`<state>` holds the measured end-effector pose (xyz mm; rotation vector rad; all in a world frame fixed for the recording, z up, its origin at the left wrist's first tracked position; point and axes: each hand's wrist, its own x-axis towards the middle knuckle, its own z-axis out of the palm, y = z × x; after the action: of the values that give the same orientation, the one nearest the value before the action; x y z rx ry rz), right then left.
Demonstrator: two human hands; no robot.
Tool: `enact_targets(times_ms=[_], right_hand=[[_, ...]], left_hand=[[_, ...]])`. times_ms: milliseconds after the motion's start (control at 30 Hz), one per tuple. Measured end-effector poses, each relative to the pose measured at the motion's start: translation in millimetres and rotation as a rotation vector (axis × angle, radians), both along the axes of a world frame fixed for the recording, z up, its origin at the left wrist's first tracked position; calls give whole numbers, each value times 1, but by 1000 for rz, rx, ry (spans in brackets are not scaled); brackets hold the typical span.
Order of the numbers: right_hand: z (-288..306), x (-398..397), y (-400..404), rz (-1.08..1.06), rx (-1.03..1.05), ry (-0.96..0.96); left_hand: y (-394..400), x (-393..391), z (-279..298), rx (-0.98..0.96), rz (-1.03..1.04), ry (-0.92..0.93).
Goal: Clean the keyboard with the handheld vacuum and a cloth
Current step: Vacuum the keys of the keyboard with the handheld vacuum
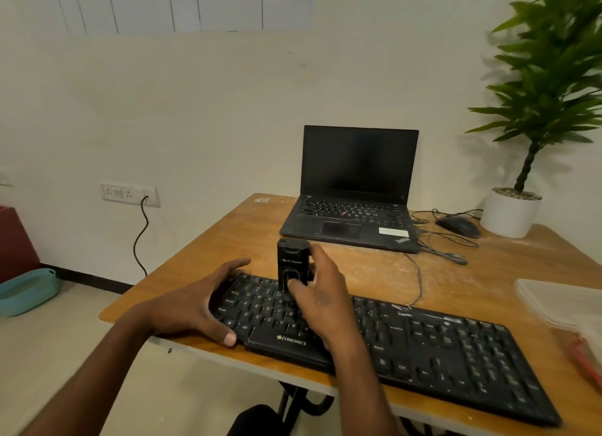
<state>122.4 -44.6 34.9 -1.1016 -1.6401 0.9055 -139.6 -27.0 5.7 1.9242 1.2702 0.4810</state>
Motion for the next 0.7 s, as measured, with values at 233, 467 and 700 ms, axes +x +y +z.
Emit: enact_targets(times_ms=[233,467,700], right_hand=[[1,61,-20,-111,-35,47],[-4,47,-14,-141,-23,32],[-9,-1,-5,-33,29,-30]], left_hand=[[0,0,-2,7,-4,-6],[1,-2,-2,18,-2,-15],[2,-1,-3,9,-5,-38]])
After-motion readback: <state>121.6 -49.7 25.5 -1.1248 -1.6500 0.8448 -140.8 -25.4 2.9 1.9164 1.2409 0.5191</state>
